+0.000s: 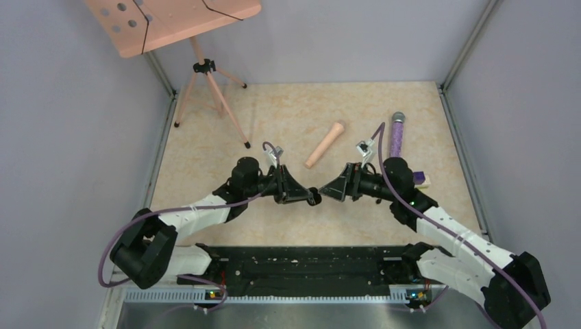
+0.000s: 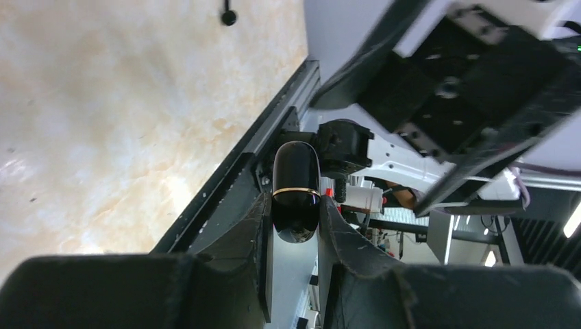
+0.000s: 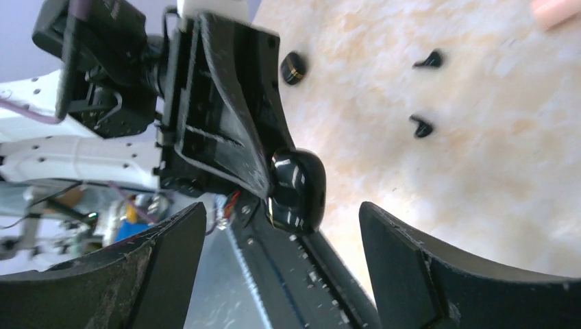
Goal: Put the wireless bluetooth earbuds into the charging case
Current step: Pass from the right arm to the left
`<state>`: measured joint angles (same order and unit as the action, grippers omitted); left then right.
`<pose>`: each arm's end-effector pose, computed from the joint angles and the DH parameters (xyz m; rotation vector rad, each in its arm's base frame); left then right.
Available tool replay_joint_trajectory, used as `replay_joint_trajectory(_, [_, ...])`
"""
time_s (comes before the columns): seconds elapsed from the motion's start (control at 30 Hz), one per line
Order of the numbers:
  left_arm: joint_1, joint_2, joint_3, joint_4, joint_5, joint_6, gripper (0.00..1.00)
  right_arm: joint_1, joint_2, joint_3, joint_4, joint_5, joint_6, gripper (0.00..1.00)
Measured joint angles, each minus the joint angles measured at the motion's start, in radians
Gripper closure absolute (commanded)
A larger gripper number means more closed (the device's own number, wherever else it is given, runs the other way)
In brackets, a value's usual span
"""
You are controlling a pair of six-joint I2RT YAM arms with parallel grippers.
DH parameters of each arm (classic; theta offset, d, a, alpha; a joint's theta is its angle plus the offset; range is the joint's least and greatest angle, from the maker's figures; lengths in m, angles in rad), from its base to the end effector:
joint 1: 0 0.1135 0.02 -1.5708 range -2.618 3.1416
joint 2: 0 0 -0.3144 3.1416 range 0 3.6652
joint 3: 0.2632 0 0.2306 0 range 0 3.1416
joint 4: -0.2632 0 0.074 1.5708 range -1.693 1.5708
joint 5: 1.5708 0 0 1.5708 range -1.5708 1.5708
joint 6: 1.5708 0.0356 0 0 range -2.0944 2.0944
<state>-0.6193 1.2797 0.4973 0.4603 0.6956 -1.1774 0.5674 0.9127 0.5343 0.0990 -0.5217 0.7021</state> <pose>0.1709 -0.1498 0.2682 -0.0540 2.2952 -1.7536 0.1234 0.0996 0.3068 -0.2671 2.0252 1.3252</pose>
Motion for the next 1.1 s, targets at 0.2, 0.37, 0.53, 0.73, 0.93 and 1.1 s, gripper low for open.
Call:
replay_joint_trajectory(0.2, [0.002,-0.03,0.061,0.008,0.046,0.024,1.0,-0.008,0.001,-0.093,0.13,-0.104,0.169,0.31])
replay_joint_trajectory(0.37, [0.002,-0.042,0.082,0.021,0.071,0.028,1.0,-0.008,0.025,-0.096,0.259,-0.145,0.256,0.43])
replay_joint_trajectory(0.53, [0.002,-0.065,0.082,0.027,0.079,0.028,1.0,-0.008,0.049,-0.129,0.412,-0.171,0.356,0.48])
replay_joint_trajectory(0.73, [0.002,-0.093,0.082,0.059,0.087,0.026,1.0,-0.008,0.059,-0.155,0.495,-0.181,0.42,0.65])
replay_joint_trajectory(0.93, [0.005,-0.095,0.082,0.099,0.107,0.016,0.97,-0.01,0.062,-0.155,0.529,-0.185,0.455,1.0])
replay_joint_trajectory(1.1, [0.007,-0.099,0.082,0.116,0.108,0.011,0.11,-0.013,0.062,-0.164,0.563,-0.178,0.484,1.0])
